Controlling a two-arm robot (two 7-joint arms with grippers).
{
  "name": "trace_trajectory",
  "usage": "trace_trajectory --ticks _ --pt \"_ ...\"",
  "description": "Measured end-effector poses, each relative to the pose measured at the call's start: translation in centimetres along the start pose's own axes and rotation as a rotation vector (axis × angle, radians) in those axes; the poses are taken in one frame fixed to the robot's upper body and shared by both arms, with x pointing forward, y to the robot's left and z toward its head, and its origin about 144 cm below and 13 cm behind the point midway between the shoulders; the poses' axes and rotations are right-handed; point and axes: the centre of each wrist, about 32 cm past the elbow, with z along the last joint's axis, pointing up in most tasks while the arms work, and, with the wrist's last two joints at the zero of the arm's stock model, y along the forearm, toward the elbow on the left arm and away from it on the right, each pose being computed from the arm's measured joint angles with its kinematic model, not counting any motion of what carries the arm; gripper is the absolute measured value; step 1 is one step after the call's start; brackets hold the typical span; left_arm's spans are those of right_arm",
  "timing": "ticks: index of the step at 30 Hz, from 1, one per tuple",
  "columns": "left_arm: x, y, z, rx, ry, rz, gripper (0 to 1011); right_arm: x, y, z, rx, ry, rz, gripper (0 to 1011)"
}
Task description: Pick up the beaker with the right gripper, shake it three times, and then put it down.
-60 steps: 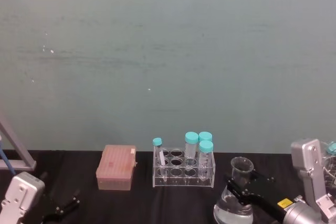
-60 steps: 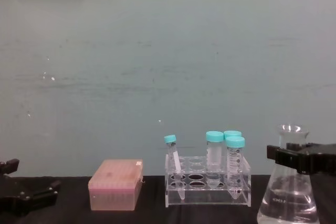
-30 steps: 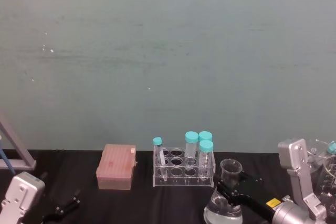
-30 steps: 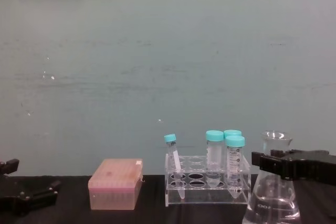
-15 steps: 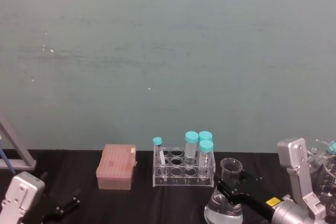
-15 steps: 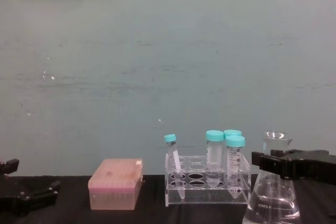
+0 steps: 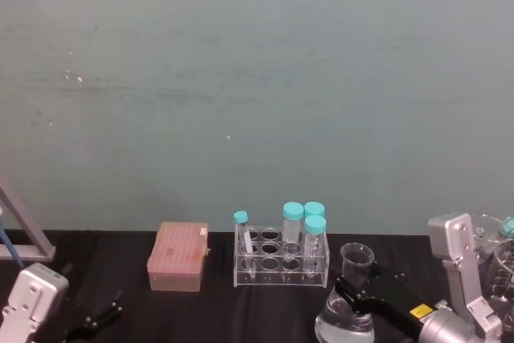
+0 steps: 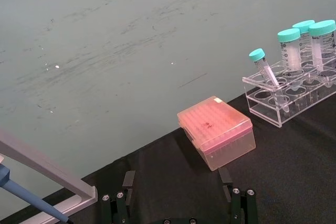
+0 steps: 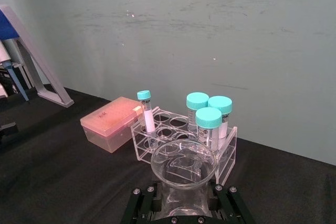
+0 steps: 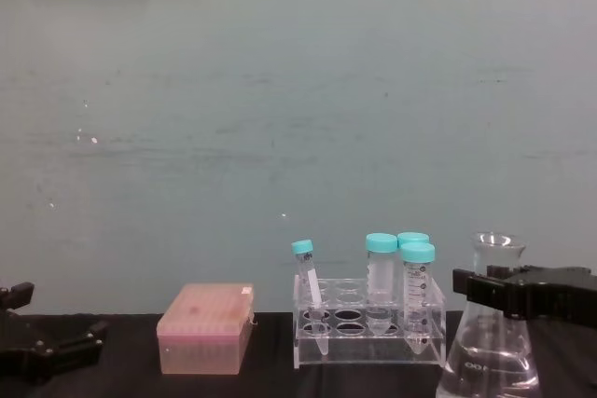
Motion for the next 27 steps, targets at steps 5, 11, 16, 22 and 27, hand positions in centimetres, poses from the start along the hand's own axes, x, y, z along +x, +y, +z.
trace_trajectory --ticks 5,11,16,22,27 --pt "0.0 0.0 0.0 0.0 0.0 0.0 1000 -0.07 -0.1 -0.01 -0.001 0.001 0.001 461" --pt "0.0 0.0 0.0 0.0 0.0 0.0 1000 -0.08 -0.13 -0.05 -0.005 0.004 0.001 460" --pt "0.0 0.0 0.0 0.0 0.0 0.0 1000 -0.13 -0.12 -0.06 -0.008 0.006 0.002 460" --pt "0.0 0.0 0.0 0.0 0.0 0.0 1000 -0.19 -0.16 -0.13 -0.012 0.008 0.003 461" --pt "0.0 0.0 0.0 0.0 0.0 0.0 1000 -0.21 -0.16 -0.16 -0.016 0.01 0.003 460"
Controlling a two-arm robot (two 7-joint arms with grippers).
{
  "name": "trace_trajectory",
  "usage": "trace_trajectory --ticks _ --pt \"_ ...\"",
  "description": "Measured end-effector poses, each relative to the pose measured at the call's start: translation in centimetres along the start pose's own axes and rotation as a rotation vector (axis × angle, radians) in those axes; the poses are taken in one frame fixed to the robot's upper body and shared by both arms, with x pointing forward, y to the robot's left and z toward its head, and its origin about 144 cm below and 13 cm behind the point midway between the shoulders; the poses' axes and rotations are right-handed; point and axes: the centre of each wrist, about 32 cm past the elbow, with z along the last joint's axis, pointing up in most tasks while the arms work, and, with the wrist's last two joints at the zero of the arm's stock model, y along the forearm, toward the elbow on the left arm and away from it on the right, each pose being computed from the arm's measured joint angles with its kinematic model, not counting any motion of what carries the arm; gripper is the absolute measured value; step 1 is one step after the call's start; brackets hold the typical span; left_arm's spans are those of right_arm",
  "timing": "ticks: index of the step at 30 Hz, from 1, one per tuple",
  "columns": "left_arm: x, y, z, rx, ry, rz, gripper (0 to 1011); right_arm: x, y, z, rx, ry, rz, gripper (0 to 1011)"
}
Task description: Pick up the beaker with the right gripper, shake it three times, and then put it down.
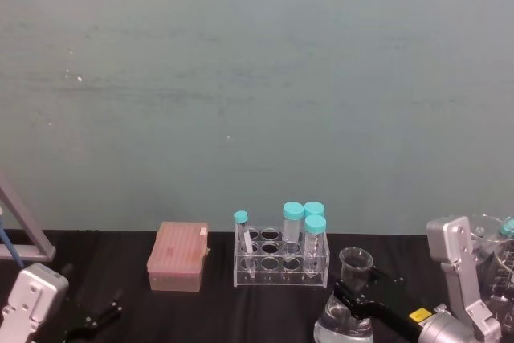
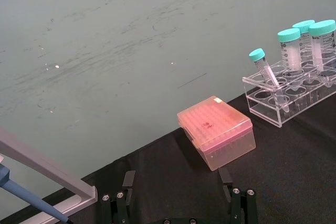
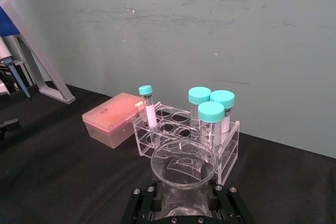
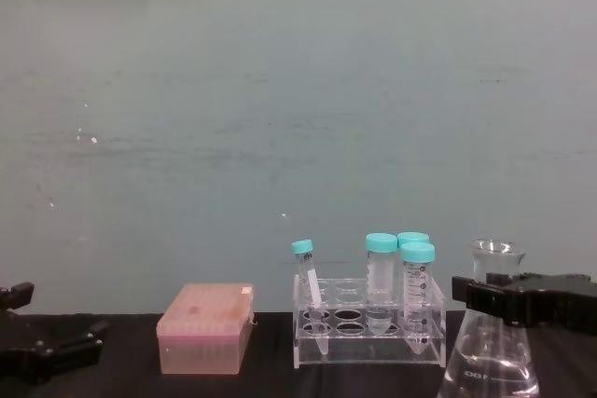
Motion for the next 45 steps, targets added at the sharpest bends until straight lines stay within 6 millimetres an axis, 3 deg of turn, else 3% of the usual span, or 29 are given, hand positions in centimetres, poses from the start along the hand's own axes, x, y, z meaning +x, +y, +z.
trace_trajectory --ticks 45 --pt "0.0 0.0 0.0 0.0 0.0 0.0 1000 -0.02 0.64 -0.24 -0.008 -0.003 -0.004 461"
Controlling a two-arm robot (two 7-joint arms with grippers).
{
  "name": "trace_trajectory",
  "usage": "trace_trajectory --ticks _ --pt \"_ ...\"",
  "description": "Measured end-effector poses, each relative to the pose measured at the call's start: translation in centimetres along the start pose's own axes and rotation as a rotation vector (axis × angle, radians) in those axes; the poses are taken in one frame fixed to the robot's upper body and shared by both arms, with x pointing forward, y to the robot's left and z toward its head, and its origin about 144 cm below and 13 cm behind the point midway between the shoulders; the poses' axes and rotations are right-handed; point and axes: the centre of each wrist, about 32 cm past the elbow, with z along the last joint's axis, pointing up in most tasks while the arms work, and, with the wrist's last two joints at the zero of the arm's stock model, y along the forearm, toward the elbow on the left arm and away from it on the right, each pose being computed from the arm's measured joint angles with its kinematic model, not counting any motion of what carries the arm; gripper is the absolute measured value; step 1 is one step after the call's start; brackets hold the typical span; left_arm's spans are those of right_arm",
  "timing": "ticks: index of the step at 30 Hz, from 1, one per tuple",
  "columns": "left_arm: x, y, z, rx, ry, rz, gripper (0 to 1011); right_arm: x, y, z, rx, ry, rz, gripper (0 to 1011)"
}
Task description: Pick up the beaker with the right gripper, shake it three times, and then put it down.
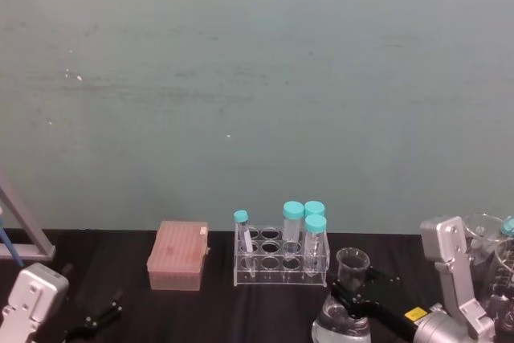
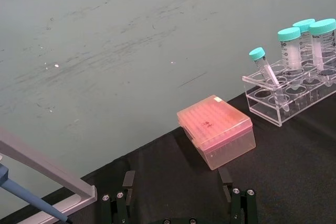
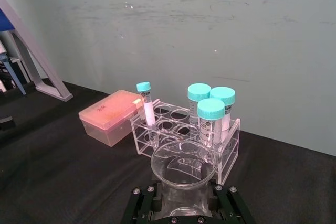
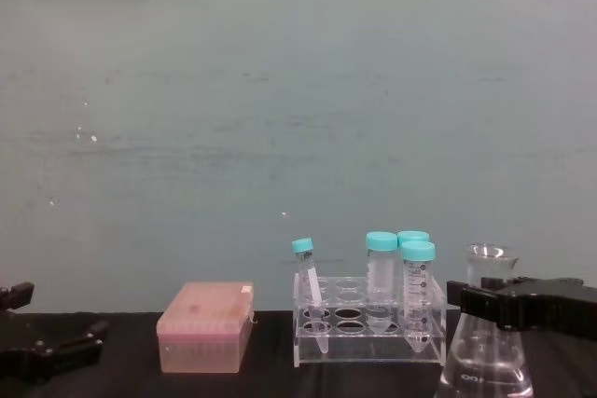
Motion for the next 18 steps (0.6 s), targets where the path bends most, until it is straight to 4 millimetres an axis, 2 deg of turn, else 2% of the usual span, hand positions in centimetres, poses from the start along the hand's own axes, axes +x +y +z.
trace_trajectory --ticks 18 --pt "0.0 0.0 0.0 0.0 0.0 0.0 1000 0.0 -0.05 0.01 0.001 -0.001 0.0 461"
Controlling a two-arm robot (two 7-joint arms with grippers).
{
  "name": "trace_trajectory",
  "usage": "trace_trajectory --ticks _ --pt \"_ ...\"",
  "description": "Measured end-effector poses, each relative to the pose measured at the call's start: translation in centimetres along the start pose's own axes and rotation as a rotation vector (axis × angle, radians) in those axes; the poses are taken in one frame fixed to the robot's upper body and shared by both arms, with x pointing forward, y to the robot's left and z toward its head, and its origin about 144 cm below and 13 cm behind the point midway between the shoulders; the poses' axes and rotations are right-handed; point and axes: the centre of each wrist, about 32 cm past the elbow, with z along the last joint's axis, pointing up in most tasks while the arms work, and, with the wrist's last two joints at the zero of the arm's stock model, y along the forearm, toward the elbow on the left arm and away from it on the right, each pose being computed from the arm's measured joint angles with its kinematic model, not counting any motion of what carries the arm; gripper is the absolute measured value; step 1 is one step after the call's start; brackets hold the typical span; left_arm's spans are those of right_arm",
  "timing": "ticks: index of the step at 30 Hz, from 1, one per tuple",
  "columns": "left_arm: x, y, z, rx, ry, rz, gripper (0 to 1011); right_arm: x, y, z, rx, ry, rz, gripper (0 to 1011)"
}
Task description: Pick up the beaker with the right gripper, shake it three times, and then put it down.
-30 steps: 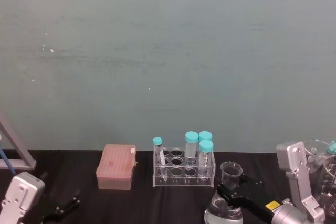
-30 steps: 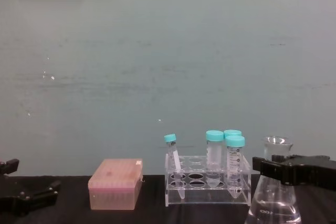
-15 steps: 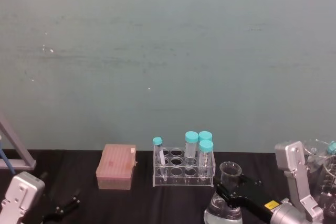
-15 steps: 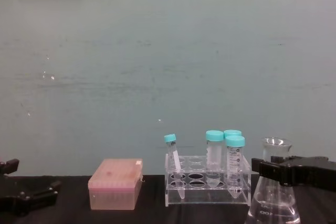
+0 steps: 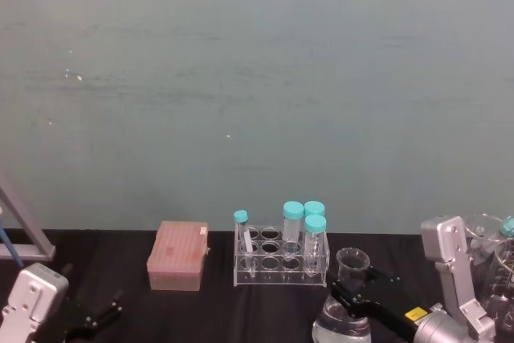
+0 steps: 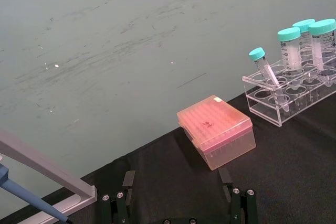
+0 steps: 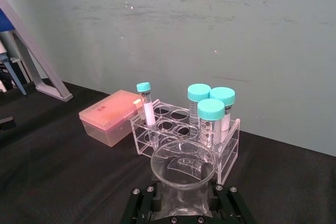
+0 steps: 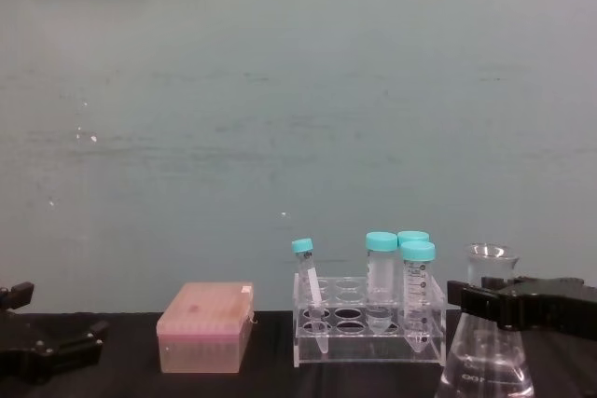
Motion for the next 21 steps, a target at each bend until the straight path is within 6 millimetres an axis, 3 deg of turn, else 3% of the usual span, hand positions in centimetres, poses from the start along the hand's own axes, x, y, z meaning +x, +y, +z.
trace_trajectory --ticks 13,21 --pt "0.0 0.0 0.0 0.0 0.0 0.0 1000 -0.01 -0.01 0.02 0.002 0.0 0.001 850" --pt "0.0 0.0 0.0 0.0 0.0 0.0 1000 -0.02 -0.01 0.02 0.001 0.0 0.0 1002"
